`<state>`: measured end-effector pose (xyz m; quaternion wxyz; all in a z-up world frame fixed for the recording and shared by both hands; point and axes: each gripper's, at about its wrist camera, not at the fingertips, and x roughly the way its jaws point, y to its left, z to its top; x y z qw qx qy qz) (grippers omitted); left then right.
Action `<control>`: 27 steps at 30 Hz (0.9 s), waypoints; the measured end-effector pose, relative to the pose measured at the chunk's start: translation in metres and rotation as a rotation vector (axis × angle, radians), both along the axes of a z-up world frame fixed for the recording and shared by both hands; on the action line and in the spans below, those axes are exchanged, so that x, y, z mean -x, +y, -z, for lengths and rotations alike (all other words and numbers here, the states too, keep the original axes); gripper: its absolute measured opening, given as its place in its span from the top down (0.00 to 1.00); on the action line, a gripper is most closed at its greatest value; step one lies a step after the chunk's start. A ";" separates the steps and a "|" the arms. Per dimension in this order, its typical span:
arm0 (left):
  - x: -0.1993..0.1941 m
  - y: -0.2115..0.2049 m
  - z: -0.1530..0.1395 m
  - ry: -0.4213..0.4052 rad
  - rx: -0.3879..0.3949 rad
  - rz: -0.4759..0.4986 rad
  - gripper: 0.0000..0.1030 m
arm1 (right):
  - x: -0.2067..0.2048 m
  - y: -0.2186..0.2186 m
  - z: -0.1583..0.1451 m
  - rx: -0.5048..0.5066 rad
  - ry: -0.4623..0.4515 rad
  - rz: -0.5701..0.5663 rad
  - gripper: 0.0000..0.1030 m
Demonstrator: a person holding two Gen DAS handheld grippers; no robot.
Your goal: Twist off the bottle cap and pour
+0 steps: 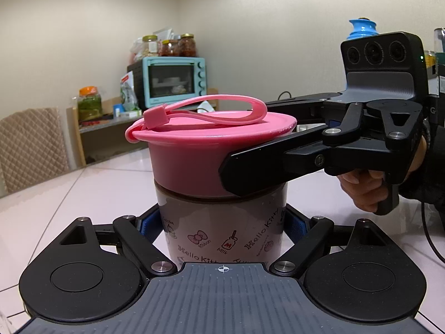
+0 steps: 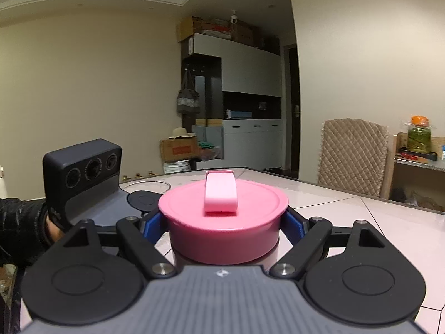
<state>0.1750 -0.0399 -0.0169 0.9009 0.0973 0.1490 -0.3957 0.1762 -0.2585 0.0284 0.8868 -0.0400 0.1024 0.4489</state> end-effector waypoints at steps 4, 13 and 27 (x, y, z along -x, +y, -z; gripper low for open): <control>0.000 0.000 0.000 0.000 0.000 0.000 0.13 | 0.013 0.009 -0.004 0.020 0.003 0.114 0.08; -0.001 0.000 0.000 0.000 0.000 0.000 0.13 | 0.047 0.032 -0.010 0.026 0.003 0.328 0.08; -0.001 0.000 0.000 0.000 0.000 0.000 0.13 | 0.044 0.059 -0.002 0.018 0.024 0.531 0.14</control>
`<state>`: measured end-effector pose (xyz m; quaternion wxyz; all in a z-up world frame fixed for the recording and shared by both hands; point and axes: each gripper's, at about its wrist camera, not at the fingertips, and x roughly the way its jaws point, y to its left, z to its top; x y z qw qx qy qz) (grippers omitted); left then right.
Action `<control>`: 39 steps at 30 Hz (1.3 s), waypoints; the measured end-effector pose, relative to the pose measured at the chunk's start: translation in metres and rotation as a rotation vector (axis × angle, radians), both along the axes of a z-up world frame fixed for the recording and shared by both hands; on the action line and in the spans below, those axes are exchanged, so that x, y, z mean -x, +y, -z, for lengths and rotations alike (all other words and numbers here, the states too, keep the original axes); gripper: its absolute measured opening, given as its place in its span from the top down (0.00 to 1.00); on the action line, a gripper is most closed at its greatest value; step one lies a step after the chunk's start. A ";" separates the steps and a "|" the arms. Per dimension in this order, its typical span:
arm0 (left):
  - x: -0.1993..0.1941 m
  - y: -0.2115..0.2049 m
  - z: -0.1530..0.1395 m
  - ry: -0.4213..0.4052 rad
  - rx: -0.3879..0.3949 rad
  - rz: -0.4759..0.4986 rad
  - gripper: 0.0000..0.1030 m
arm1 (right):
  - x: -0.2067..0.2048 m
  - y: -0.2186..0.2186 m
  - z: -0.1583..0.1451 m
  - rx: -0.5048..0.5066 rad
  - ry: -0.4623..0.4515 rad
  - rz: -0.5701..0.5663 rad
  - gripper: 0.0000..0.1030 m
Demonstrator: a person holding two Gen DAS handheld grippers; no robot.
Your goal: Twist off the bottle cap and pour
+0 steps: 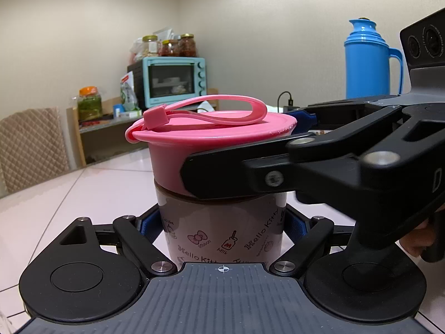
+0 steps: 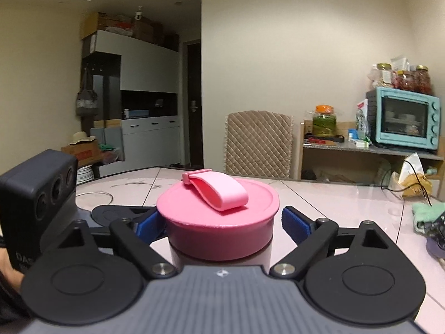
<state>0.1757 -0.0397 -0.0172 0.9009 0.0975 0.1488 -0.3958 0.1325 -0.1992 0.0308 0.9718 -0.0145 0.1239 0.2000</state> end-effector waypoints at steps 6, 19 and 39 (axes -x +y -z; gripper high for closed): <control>0.000 0.000 0.000 0.000 0.000 0.000 0.13 | 0.000 0.005 0.001 0.009 -0.010 0.025 0.17; 0.000 0.001 0.000 0.001 0.001 0.000 0.13 | -0.025 -0.038 0.002 -0.013 -0.005 -0.305 0.18; 0.000 0.000 0.001 0.000 0.001 0.000 0.13 | -0.023 -0.048 -0.014 0.016 -0.030 -0.358 0.06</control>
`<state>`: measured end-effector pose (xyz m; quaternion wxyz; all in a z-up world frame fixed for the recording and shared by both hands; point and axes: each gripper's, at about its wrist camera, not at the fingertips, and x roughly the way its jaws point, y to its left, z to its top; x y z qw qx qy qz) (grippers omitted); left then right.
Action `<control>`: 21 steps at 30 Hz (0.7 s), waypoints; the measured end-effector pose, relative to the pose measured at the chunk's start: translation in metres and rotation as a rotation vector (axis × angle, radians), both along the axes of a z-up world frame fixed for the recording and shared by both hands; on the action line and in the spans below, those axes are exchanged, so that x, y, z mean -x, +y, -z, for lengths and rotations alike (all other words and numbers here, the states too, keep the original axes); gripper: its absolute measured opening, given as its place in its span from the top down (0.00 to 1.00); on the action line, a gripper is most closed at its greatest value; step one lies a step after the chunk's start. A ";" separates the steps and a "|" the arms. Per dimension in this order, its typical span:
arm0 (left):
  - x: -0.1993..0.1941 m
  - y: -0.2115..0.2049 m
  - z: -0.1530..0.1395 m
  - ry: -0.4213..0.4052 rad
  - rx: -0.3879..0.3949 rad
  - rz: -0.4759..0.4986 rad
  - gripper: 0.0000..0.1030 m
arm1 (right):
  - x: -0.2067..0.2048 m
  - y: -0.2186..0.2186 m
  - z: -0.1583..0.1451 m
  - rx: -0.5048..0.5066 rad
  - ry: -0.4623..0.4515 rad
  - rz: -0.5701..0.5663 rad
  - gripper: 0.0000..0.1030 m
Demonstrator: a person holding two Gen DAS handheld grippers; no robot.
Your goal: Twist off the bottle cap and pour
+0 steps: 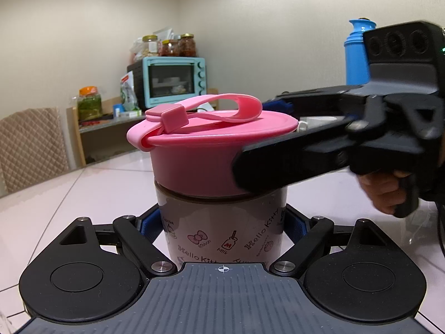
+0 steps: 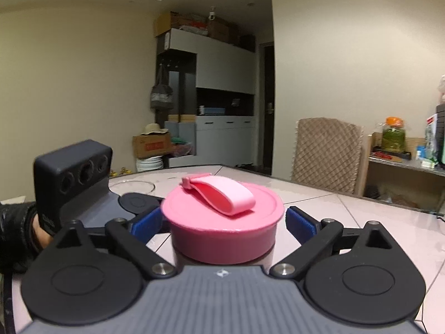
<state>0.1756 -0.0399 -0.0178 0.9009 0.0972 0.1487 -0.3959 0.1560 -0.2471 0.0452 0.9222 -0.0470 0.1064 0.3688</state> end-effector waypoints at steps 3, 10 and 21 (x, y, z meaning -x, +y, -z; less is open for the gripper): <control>0.000 0.000 0.000 0.000 0.000 0.000 0.13 | 0.013 0.006 -0.004 -0.008 -0.003 0.097 0.06; -0.001 0.000 0.000 0.000 0.000 0.000 0.13 | 0.028 0.030 0.004 0.002 -0.020 0.235 0.07; -0.001 0.000 0.000 0.000 0.001 0.000 0.13 | 0.025 0.047 0.018 -0.016 0.022 0.373 0.08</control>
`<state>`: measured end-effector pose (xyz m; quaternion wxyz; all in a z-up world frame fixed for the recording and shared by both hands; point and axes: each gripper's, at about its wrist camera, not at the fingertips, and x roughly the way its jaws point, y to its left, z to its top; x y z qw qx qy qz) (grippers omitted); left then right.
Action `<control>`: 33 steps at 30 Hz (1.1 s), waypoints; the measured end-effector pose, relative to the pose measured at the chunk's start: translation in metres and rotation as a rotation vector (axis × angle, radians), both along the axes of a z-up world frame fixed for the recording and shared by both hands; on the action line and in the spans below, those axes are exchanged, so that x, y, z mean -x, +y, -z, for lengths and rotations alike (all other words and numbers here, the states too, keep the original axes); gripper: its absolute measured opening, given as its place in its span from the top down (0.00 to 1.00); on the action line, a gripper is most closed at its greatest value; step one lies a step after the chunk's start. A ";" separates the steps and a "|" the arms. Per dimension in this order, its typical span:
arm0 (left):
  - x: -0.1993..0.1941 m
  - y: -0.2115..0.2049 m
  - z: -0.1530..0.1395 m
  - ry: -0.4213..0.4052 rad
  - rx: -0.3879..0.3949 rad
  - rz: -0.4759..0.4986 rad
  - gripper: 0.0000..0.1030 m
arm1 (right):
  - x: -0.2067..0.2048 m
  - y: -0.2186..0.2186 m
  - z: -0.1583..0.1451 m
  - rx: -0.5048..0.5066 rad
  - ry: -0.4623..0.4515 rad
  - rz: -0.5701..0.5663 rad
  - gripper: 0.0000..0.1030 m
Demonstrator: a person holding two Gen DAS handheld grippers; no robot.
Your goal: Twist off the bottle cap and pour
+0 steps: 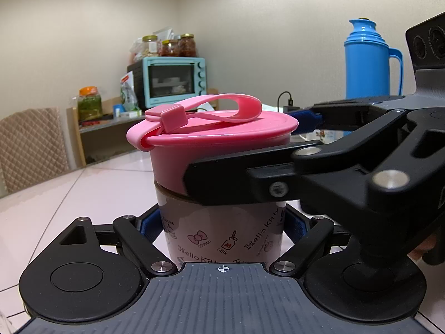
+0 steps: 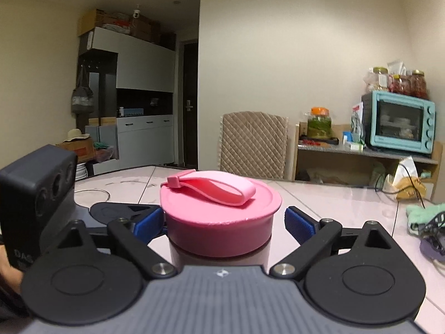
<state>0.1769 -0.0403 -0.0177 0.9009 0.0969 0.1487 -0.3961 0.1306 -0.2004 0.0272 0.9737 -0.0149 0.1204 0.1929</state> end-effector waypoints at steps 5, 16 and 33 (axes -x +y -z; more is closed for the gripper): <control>-0.001 0.000 0.000 0.000 0.000 0.000 0.13 | 0.001 0.004 0.000 -0.014 0.004 0.016 0.10; -0.001 0.000 0.000 0.000 0.000 0.000 0.13 | -0.005 -0.002 0.003 -0.001 0.011 -0.045 0.17; -0.002 0.000 0.001 0.000 0.000 0.000 0.13 | -0.051 -0.057 -0.003 -0.023 0.008 -0.536 0.17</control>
